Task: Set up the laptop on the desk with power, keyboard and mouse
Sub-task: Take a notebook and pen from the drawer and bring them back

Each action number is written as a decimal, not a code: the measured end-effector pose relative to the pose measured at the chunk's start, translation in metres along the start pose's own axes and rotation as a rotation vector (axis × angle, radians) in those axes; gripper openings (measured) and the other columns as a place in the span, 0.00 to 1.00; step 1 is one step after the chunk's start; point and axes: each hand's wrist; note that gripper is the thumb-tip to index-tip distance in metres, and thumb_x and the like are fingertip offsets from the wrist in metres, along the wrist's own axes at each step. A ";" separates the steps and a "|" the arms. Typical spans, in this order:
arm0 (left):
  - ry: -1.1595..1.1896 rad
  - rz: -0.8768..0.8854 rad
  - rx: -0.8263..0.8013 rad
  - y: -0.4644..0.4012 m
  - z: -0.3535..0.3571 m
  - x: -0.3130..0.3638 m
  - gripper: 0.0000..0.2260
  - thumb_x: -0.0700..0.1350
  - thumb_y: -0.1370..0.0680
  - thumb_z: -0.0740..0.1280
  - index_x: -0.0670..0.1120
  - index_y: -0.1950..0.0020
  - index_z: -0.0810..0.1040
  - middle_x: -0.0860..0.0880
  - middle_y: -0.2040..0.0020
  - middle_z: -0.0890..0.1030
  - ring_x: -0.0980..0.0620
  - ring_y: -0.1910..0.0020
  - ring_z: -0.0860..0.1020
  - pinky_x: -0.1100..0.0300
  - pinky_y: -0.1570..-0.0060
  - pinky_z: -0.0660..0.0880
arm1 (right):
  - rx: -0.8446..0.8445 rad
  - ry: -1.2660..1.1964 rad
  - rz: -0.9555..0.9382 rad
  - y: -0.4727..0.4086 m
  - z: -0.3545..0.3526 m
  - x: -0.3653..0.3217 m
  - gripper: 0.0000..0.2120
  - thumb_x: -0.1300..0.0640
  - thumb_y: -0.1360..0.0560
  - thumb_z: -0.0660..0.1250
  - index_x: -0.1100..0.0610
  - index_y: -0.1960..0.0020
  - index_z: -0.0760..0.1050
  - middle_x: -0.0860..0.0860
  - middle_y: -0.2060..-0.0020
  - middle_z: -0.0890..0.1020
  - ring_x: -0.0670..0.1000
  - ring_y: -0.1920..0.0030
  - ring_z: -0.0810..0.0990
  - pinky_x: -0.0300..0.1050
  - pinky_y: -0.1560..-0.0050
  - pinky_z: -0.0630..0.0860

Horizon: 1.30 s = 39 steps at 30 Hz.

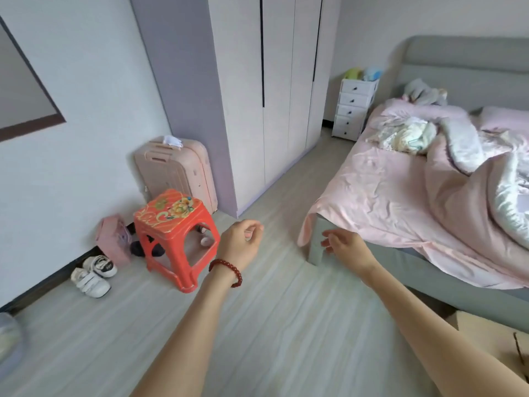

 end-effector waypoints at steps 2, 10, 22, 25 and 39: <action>-0.025 -0.003 0.039 -0.066 -0.010 0.002 0.08 0.46 0.23 0.63 0.46 0.49 0.80 0.47 0.51 0.82 0.50 0.55 0.80 0.63 0.54 0.71 | 0.001 0.004 -0.019 -0.072 0.002 -0.026 0.13 0.65 0.22 0.55 0.65 0.45 0.76 0.61 0.54 0.82 0.58 0.55 0.79 0.50 0.48 0.75; -0.070 -0.030 0.113 -0.333 -0.017 -0.047 0.08 0.45 0.23 0.62 0.46 0.48 0.80 0.49 0.48 0.81 0.53 0.52 0.77 0.61 0.51 0.70 | -0.024 -0.001 -0.062 -0.348 0.037 -0.075 0.12 0.64 0.22 0.56 0.64 0.44 0.76 0.63 0.52 0.82 0.60 0.53 0.81 0.55 0.43 0.75; -0.021 0.126 -0.152 -0.761 0.088 0.013 0.07 0.46 0.23 0.62 0.49 0.51 0.80 0.52 0.49 0.81 0.56 0.56 0.76 0.65 0.55 0.67 | 0.198 -0.007 0.119 -0.710 -0.027 -0.099 0.13 0.65 0.22 0.55 0.65 0.43 0.75 0.64 0.50 0.81 0.55 0.56 0.78 0.37 0.62 0.70; -0.026 0.149 -0.239 -0.838 0.137 0.023 0.08 0.47 0.23 0.62 0.48 0.50 0.80 0.51 0.48 0.81 0.57 0.56 0.76 0.65 0.53 0.68 | 0.260 -0.010 0.168 -0.781 -0.055 -0.082 0.13 0.65 0.21 0.55 0.67 0.43 0.74 0.64 0.50 0.81 0.54 0.56 0.77 0.31 0.65 0.69; -0.031 0.180 -0.335 -1.235 0.322 0.114 0.08 0.46 0.23 0.62 0.48 0.49 0.79 0.51 0.48 0.81 0.55 0.53 0.77 0.65 0.52 0.69 | 0.296 -0.070 0.225 -1.198 -0.182 -0.054 0.12 0.63 0.22 0.56 0.63 0.45 0.76 0.62 0.52 0.82 0.54 0.57 0.78 0.47 0.52 0.74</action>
Point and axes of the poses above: each hand's wrist, its own y-axis away from the middle knuckle, its own z-axis out of the palm, x = y × z
